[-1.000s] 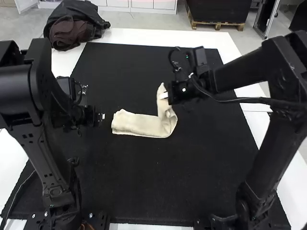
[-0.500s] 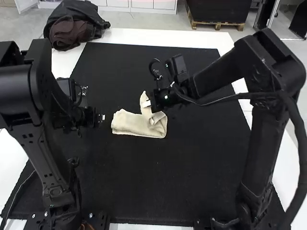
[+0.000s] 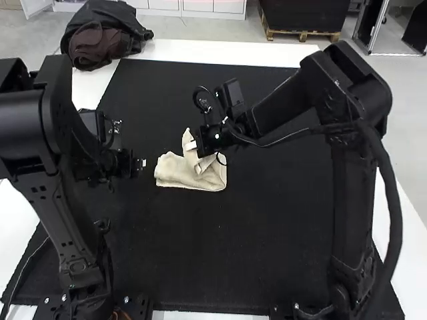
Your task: Fold the towel.
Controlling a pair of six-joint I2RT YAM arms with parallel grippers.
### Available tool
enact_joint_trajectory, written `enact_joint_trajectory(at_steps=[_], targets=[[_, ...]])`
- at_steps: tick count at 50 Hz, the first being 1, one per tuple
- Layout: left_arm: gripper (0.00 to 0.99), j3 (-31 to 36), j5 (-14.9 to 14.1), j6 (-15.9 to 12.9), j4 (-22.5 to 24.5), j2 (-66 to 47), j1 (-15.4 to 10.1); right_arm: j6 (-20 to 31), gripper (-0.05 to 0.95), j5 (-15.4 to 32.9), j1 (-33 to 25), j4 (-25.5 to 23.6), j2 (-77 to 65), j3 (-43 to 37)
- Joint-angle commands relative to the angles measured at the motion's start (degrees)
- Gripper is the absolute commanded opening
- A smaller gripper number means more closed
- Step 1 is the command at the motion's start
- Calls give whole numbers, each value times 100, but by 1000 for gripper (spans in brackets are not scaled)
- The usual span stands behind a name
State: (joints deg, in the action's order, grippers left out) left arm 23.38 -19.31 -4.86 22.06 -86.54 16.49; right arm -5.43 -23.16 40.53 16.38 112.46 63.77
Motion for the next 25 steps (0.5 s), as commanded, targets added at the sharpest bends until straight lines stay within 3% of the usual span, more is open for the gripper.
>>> enact_joint_trajectory(at_steps=[1,18,23,25], targets=[[972,9,-3,100,105,190,30,-81,-20,-5,130,93,135,347],[972,-8,-11,108,140,190,30,-309,-13,-66,280,76,496,804],[972,-26,-11,108,140,190,21,-450,157,-128,280,93,504,821],[972,-26,-11,108,140,190,21,-468,280,-128,280,84,504,821]])
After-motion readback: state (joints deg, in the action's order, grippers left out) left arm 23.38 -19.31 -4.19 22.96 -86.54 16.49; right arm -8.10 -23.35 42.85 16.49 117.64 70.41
